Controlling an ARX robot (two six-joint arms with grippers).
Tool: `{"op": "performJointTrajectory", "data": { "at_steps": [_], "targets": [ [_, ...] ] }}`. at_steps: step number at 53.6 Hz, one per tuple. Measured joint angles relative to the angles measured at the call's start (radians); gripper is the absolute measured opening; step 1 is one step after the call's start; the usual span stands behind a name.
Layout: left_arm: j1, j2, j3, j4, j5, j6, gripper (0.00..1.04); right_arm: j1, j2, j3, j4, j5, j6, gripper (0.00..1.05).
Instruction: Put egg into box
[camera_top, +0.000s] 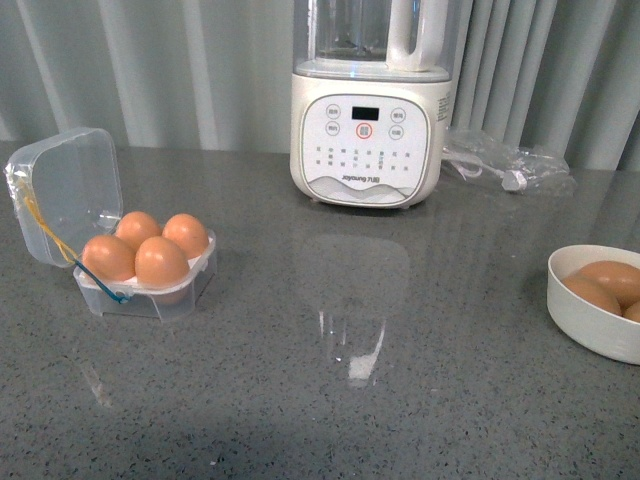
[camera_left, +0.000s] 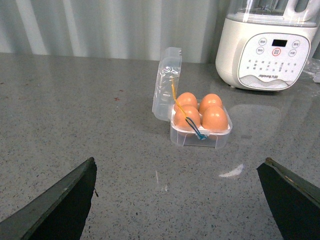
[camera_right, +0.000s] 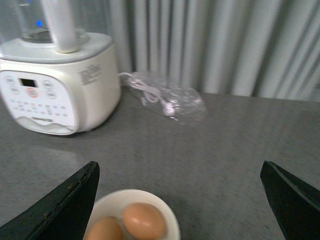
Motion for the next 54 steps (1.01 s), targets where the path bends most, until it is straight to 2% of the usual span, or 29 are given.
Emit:
{"op": "performJointTrajectory", "data": {
  "at_steps": [8,11,17,29,32,35,44,49,52,54],
  "targets": [
    [0.0,0.0,0.0,0.0,0.0,0.0,0.98,-0.193,-0.072,-0.182,0.097,-0.016,0.018,0.97],
    [0.0,0.0,0.0,0.0,0.0,0.0,0.98,-0.272,-0.079,-0.246,0.12,-0.056,0.035,0.97],
    [0.0,0.0,0.0,0.0,0.0,0.0,0.98,-0.371,-0.078,-0.321,0.167,-0.11,0.042,0.97],
    [0.0,0.0,0.0,0.0,0.0,0.0,0.98,-0.462,-0.051,-0.346,0.249,-0.176,0.047,0.96],
    [0.0,0.0,0.0,0.0,-0.001,0.0,0.98,-0.456,-0.049,-0.391,0.383,-0.304,0.05,0.82],
    [0.0,0.0,0.0,0.0,0.002,0.0,0.98,-0.41,-0.104,-0.424,0.368,-0.294,0.05,0.72],
    [0.0,0.0,0.0,0.0,0.0,0.0,0.98,-0.281,-0.284,-0.488,0.26,-0.181,0.05,0.43],
    [0.0,0.0,0.0,0.0,0.0,0.0,0.98,-0.201,-0.359,-0.538,0.255,-0.1,0.05,0.22],
    [0.0,0.0,0.0,0.0,0.0,0.0,0.98,-0.155,-0.417,-0.563,0.2,-0.053,0.05,0.08],
    [0.0,0.0,0.0,0.0,0.0,0.0,0.98,-0.127,-0.461,-0.566,0.159,-0.028,0.049,0.03]
  ]
}}
